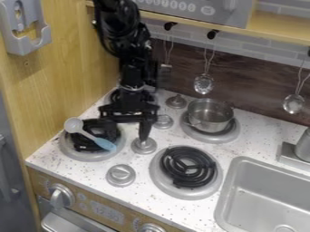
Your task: Move blue ladle to bottom right burner
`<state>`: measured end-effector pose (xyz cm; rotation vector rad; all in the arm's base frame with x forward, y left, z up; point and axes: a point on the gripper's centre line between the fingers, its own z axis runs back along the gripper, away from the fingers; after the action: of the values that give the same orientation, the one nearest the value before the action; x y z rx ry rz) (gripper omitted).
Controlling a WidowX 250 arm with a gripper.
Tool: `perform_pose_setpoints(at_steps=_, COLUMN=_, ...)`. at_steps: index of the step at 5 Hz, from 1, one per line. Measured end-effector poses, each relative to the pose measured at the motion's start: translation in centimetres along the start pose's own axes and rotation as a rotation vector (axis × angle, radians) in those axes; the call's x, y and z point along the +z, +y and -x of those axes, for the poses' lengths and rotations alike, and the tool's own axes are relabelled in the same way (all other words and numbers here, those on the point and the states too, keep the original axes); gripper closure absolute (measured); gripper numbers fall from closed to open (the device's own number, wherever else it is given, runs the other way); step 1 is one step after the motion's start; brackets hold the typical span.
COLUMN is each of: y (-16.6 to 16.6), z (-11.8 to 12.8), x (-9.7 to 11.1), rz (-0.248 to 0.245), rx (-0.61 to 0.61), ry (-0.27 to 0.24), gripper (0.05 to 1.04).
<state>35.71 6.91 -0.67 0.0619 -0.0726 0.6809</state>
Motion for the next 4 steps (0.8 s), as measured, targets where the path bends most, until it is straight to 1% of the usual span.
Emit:
perform_pose_setpoints(at_steps=1, y=1.3, z=-0.9, x=-0.2, rz=0.000, rx=0.064, ry=-0.013, gripper=0.073)
perform_pose_setpoints(at_steps=2, y=2.2, z=-2.0, x=-1.0, rz=-0.015, rx=0.157, ry=-0.017, gripper=0.083)
perform_pose_setpoints(at_steps=3, y=3.2, z=-2.1, x=-1.9, rz=-0.041, rx=0.262, ry=-0.003, gripper=0.084)
perform_pose_setpoints(at_steps=4, y=3.7, z=-1.6, x=-3.9, rz=-0.082, rx=0.352, ry=0.029, gripper=0.084)
